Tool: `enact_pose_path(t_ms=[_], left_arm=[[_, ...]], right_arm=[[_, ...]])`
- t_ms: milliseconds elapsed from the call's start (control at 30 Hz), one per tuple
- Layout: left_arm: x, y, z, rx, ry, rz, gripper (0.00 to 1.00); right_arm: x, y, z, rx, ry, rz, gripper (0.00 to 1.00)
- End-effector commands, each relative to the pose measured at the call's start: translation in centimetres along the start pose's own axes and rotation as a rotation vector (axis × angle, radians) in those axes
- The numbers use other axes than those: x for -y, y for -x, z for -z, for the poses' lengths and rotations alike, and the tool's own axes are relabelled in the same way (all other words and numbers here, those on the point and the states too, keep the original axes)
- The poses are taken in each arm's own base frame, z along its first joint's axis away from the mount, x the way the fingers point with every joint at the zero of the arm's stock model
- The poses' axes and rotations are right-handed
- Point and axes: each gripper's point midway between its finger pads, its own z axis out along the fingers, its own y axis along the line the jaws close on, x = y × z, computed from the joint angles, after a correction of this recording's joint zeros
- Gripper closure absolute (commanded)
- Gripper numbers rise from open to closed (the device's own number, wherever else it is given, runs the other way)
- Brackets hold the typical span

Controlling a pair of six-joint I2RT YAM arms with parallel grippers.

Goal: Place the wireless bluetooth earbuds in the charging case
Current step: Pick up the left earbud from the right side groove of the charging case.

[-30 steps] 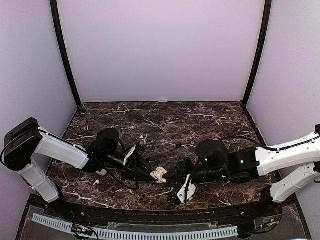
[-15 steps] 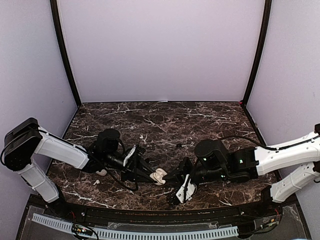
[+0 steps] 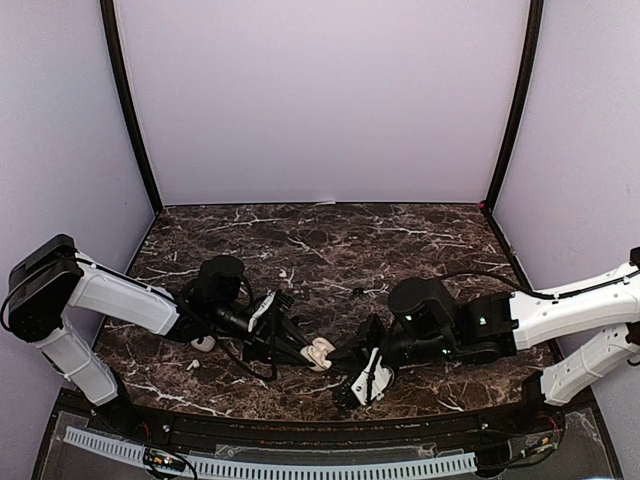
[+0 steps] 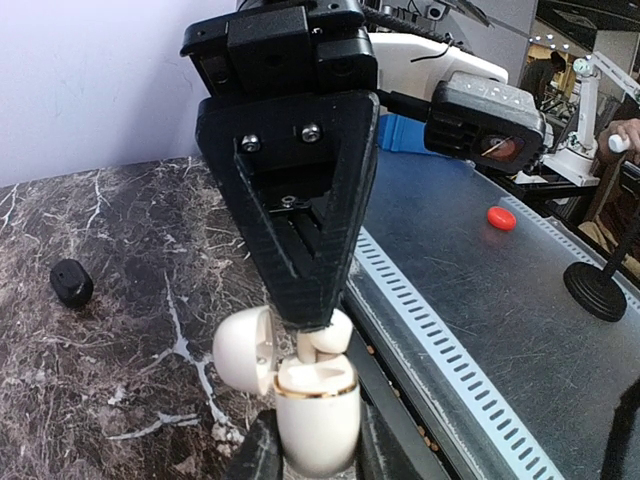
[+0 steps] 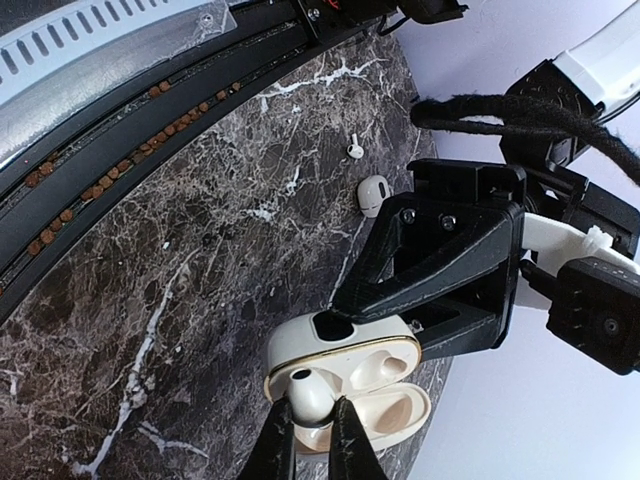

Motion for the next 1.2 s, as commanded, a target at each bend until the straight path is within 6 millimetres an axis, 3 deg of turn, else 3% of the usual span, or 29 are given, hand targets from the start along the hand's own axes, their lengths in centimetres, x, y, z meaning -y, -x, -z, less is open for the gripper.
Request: enact_pose_path(t_ms=[0,667,900,1033,1167], left_arm=[[0.2,2.0,0.3,0.025,-0.011,-0.069,1.00],[-0.3,2.1,0.3,0.019,0.041,-0.125,1.00],[-0.1,2.1,0.3,0.023,0.034,-0.120,1.00],[0.0,2.0,0.3,0.026,0.027,-0.113,1.00],[0.1,1.9,0.3,0.025,0.028,-0.112,1.00]], right_arm=[[1.6,1.0,0.3,0.028,-0.031,-0.045,0.95],[2.5,0.0,-1.2,-0.044,-0.017,-0.312,0.94],[2.3,0.1,-1.3,-0.039,-0.004,-0.316,0.94],[2.3,0.3,-1.0,-0.025,-0.006,-0.305,0.85],[2.4,0.6,-0.6,-0.011,-0.009,-0.300,0.84]])
